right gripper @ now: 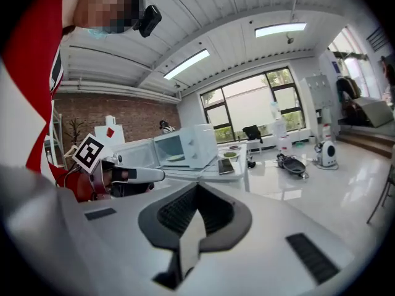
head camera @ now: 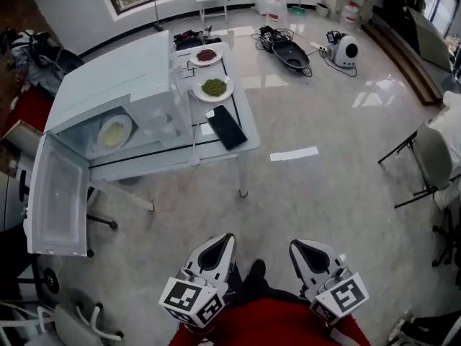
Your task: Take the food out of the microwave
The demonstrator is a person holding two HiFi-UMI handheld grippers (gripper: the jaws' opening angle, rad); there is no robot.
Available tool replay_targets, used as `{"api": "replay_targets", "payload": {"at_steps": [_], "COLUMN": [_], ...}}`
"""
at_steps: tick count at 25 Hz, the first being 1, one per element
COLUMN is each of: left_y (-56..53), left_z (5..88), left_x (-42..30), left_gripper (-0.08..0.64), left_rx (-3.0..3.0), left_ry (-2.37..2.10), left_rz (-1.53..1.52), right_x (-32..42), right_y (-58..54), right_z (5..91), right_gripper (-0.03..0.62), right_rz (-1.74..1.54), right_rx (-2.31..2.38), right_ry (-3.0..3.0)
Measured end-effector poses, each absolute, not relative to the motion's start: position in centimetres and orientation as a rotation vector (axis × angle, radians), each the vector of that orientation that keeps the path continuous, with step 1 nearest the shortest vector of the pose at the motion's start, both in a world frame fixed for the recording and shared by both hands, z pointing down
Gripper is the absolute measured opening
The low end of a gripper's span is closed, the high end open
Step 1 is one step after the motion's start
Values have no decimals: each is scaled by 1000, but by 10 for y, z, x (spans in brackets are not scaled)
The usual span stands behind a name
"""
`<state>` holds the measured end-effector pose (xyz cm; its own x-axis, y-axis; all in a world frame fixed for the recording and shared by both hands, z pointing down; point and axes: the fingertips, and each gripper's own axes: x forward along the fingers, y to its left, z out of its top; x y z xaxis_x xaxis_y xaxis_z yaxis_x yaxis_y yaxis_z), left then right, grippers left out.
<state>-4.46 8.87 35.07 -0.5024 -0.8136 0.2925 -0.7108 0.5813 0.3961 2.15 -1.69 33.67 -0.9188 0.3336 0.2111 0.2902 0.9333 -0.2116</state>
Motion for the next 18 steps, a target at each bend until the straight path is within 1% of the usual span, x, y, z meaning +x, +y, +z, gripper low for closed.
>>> {"api": "replay_targets", "payload": {"at_steps": [8,18], "left_y": [155,226], "left_z": [347,345], "left_x": [-111,-174], "left_gripper": [8,8], "left_rx": [863,685], "left_ry": [-2542,-2634], "left_rz": [-440,-457], "right_x": [-60,-134], "right_y": [30,103], "right_z": [326,330], "right_gripper": [11,11], "right_rz": [243,221], "right_rx": [-824,-1046], "right_ry": [-2769,-2677]}}
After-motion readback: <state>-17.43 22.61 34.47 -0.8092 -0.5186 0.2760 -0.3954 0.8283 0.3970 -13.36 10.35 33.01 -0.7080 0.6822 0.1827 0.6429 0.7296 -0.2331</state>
